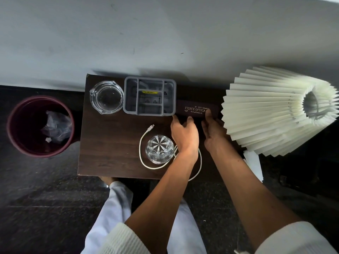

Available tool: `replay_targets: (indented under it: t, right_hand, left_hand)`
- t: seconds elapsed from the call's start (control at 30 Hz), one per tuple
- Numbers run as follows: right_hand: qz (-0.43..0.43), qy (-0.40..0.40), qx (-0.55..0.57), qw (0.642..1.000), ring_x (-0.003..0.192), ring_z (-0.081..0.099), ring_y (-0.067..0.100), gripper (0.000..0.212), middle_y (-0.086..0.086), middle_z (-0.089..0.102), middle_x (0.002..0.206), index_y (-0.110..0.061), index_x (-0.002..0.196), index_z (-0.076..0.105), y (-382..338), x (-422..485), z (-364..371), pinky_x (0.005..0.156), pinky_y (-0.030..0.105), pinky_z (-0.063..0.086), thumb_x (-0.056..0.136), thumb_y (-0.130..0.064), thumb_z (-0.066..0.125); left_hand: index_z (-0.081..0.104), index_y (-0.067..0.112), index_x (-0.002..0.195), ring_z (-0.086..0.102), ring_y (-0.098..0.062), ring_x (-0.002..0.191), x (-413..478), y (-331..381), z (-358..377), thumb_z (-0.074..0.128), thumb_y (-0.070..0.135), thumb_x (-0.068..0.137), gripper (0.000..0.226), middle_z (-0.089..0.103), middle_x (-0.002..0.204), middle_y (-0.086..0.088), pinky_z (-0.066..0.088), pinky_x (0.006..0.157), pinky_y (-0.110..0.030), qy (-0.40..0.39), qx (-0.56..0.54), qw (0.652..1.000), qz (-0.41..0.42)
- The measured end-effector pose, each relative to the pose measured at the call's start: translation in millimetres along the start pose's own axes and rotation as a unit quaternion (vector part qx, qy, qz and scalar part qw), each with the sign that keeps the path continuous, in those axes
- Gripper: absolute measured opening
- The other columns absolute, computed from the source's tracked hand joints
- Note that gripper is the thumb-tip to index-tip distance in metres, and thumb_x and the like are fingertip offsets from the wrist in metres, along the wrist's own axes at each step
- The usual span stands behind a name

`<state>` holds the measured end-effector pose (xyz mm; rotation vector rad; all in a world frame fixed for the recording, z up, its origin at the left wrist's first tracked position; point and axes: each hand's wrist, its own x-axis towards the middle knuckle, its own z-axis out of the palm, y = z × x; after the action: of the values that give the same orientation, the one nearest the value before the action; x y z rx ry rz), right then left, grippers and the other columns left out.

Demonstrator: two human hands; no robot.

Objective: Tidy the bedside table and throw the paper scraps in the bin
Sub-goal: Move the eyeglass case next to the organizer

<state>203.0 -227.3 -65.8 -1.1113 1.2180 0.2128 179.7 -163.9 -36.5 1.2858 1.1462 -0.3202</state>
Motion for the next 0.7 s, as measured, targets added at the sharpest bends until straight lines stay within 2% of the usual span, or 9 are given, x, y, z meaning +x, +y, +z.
replay_targets:
  t: [0.1, 0.17, 0.3, 0.47, 0.57, 0.6, 0.63, 0.7]
  right_hand:
    - [0.009, -0.003, 0.005, 1.000, 0.111, 0.059, 0.014, 0.046, -0.001, 0.063, 0.113, -0.009, 0.138, 0.055, -0.8, -1.0, 0.6, 0.091, 0.024, 0.048, 0.095, -0.018, 0.069]
    - [0.007, -0.007, 0.011, 1.000, 0.108, 0.058, 0.014, 0.047, -0.005, 0.064, 0.106, -0.008, 0.138, 0.055, -0.8, -0.5, 0.1, 0.091, 0.024, 0.048, 0.095, -0.017, 0.069]
    - [-0.003, -0.006, 0.012, 1.000, 0.111, 0.060, 0.015, 0.050, 0.008, 0.062, 0.135, -0.007, 0.140, 0.054, 0.3, -1.1, -2.8, 0.093, 0.024, 0.053, 0.094, -0.016, 0.069]
    - [-0.013, 0.001, 0.006, 1.000, 0.122, 0.063, 0.019, 0.049, 0.011, 0.063, 0.136, -0.007, 0.137, 0.057, 4.1, -1.6, -10.8, 0.104, 0.030, 0.051, 0.092, -0.017, 0.072]
    - [0.000, 0.007, -0.019, 1.000, 0.122, 0.065, 0.023, 0.048, 0.014, 0.065, 0.134, -0.003, 0.134, 0.059, 7.7, -4.5, -15.9, 0.104, 0.036, 0.053, 0.092, -0.020, 0.073]
    - [0.000, 0.016, -0.047, 0.999, 0.116, 0.068, 0.023, 0.045, 0.014, 0.069, 0.127, -0.002, 0.130, 0.062, 8.1, -8.0, -18.3, 0.099, 0.036, 0.056, 0.092, -0.023, 0.074]
    - [-0.007, 0.020, -0.095, 0.995, 0.105, 0.072, 0.022, 0.040, 0.012, 0.073, 0.116, -0.003, 0.122, 0.065, 7.5, -12.3, -21.1, 0.088, 0.030, 0.060, 0.092, -0.029, 0.073]
    - [-0.034, -0.009, -0.181, 0.983, 0.076, 0.067, 0.013, 0.029, 0.004, 0.068, 0.089, -0.007, 0.108, 0.064, 5.8, -20.6, -28.7, 0.054, 0.014, 0.055, 0.098, -0.034, 0.064]
  left_hand:
    - [0.049, 0.019, 0.147, 0.055, -0.023, 0.130, -0.9, -1.2, -0.4, 0.056, 0.022, 0.101, 0.047, 0.057, 0.140, -0.005, 0.042, 0.113, -0.039, -0.001, 0.001, 1.000, -0.001]
    - [0.043, 0.019, 0.152, 0.053, -0.022, 0.133, -1.3, -2.8, -0.8, 0.055, 0.024, 0.101, 0.052, 0.054, 0.145, -0.005, 0.041, 0.115, -0.039, -0.009, 0.007, 1.000, -0.005]
    - [0.028, 0.023, 0.160, 0.047, -0.022, 0.139, -3.9, -6.1, -1.8, 0.053, 0.028, 0.103, 0.062, 0.048, 0.152, -0.005, 0.036, 0.118, -0.039, -0.029, 0.018, 0.999, -0.008]
    - [0.018, 0.025, 0.162, 0.040, -0.025, 0.146, -10.8, -8.7, -3.1, 0.052, 0.031, 0.103, 0.068, 0.043, 0.158, -0.007, 0.031, 0.122, -0.041, -0.038, 0.004, 0.999, -0.035]
    - [0.018, 0.026, 0.162, 0.042, -0.023, 0.144, -20.7, -8.6, -4.2, 0.052, 0.033, 0.103, 0.069, 0.044, 0.157, -0.006, 0.033, 0.115, -0.030, -0.044, 0.009, 0.999, -0.030]
    - [0.017, 0.027, 0.162, 0.043, -0.022, 0.143, -25.5, -7.7, -5.0, 0.052, 0.033, 0.103, 0.069, 0.045, 0.157, -0.006, 0.033, 0.108, -0.026, -0.049, 0.011, 0.998, -0.026]
    - [0.018, 0.027, 0.162, 0.044, -0.020, 0.142, -31.5, -6.5, -6.6, 0.052, 0.034, 0.103, 0.069, 0.045, 0.157, -0.005, 0.032, 0.104, -0.023, -0.055, 0.015, 0.998, -0.020]
    - [0.020, 0.027, 0.161, 0.041, -0.017, 0.145, -45.6, -4.5, -11.7, 0.052, 0.033, 0.103, 0.067, 0.040, 0.161, -0.003, 0.030, 0.103, -0.019, -0.072, 0.017, 0.997, -0.009]
